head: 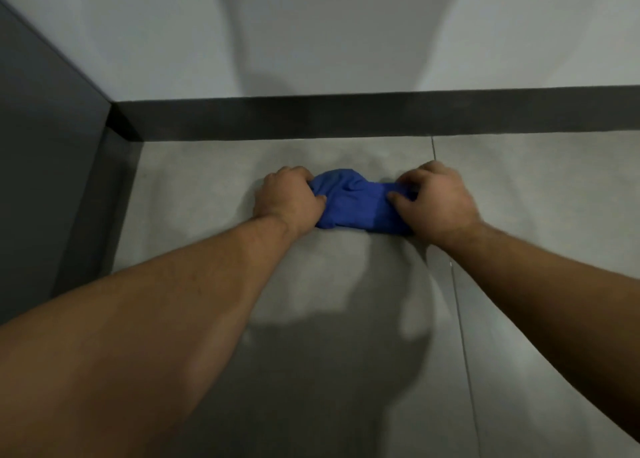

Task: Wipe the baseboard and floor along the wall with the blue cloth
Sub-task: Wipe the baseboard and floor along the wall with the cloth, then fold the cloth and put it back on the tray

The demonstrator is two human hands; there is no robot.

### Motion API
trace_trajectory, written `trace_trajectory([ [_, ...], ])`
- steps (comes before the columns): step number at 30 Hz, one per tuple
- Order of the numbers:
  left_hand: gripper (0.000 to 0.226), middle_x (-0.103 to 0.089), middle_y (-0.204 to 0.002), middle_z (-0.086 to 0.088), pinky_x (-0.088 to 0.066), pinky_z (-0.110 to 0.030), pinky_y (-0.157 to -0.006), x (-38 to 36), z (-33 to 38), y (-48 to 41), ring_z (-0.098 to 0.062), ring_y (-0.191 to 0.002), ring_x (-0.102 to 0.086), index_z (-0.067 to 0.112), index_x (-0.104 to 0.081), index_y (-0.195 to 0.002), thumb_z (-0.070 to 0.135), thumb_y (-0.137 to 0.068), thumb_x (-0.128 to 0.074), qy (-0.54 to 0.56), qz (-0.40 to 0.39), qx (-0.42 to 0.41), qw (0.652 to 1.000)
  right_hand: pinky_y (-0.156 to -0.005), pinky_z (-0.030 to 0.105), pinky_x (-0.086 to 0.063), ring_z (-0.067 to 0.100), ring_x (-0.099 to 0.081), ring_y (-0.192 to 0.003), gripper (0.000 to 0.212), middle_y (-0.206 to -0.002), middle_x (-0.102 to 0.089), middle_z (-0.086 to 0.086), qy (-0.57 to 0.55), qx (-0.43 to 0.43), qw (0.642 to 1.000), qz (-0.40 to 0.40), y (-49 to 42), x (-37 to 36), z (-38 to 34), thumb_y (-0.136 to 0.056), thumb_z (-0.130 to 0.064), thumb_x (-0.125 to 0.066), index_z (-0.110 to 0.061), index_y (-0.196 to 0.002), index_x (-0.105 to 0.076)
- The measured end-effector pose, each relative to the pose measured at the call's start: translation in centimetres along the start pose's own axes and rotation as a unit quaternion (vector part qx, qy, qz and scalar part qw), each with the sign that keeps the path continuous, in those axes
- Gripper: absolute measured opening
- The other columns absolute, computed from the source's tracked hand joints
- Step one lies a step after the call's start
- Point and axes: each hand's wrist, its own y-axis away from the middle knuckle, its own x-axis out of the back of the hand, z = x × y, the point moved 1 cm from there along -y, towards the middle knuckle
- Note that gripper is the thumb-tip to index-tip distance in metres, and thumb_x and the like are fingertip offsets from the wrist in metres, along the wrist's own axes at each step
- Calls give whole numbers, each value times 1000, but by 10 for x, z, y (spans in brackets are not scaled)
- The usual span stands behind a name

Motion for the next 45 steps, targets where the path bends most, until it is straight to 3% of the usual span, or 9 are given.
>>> trace_trajectory([
  [4, 10, -59, -81, 3, -42, -23, -59, 4, 1, 6, -15, -77, -58, 16, -61, -95, 9, -89, -63, 146, -31, -24, 989, -83, 33, -48, 20, -59, -100, 18, -106, -61, -3, -55, 52, 997, -27, 12, 6, 2, -97, -35, -63, -25, -112, -63],
  [9, 13, -58, -85, 6, -44, -11, -61, 15, -2, 18, -8, -77, -55, 17, -56, -100, 10, -93, -64, 269, -27, -67, 960, -77, 36, -55, 19, -64, -90, 14, -97, -65, 0, -230, 6, 972, -51, 25, 24, 0, -95, -20, -64, -26, -103, -55],
  [15, 21, -70, -114, -6, -59, -40, -89, 27, 8, 19, -23, -106, -69, 21, -59, -117, 17, -96, -63, 400, -58, -29, 914, -66, 34, -47, 19, -56, -72, 27, -83, -61, 5, -431, -4, 901, -48, 24, 46, 3, -85, -7, -63, -21, -108, -58],
  [23, 99, -50, -151, -13, -51, -41, -100, -7, 12, 25, -36, -127, -58, 21, -21, -157, 30, -80, -84, 219, -49, 136, 965, -61, 26, -43, 16, -57, -88, 47, -115, -62, 2, -192, -200, 961, 10, 17, 1, 15, -88, -37, -74, -23, -128, -53],
  [26, 86, -58, -136, -13, -46, -35, -69, -14, 22, 37, -28, -95, -60, 16, -37, -143, 39, -76, -87, 163, -25, 193, 967, -66, 34, -45, 21, -57, -81, 58, -105, -65, 10, -141, -254, 957, -7, 14, -3, 13, -90, -61, -64, -14, -123, -57],
  [30, 49, -64, -124, -14, -46, -35, -61, -20, 32, 39, -26, -84, -58, 10, -50, -132, 22, -90, -73, 133, -48, 241, 960, -76, 33, -55, 21, -63, -86, 37, -90, -59, 6, -140, -260, 953, -70, 9, 6, 5, -96, -43, -63, -11, -114, -66],
  [34, 19, -67, -109, -11, -46, -28, -63, -22, 30, 40, -23, -86, -62, 18, -57, -102, 2, -91, -57, 218, 0, 144, 965, -66, 32, -49, 19, -60, -74, 35, -80, -60, 0, -199, -247, 945, -83, 0, 9, 5, -79, -49, -74, -17, -91, -67],
  [40, 31, -63, -104, -4, -43, -27, -62, -18, 28, 43, -18, -85, -60, 28, -45, -109, 5, -91, -54, 246, -3, 55, 968, -96, 47, -57, 35, -66, -113, 32, -119, -69, 15, -258, -247, 925, -129, -1, 10, -3, -76, -23, -78, -11, -105, -69],
  [45, 50, -67, -111, -3, -47, -9, -76, 7, 22, 42, -20, -99, -62, 24, -63, -113, -11, -81, -47, 265, 25, -9, 964, -65, 29, -51, 22, -62, -92, 22, -103, -63, 4, -389, -210, 892, -96, 2, 20, -5, -86, -19, -77, -23, -99, -60],
])
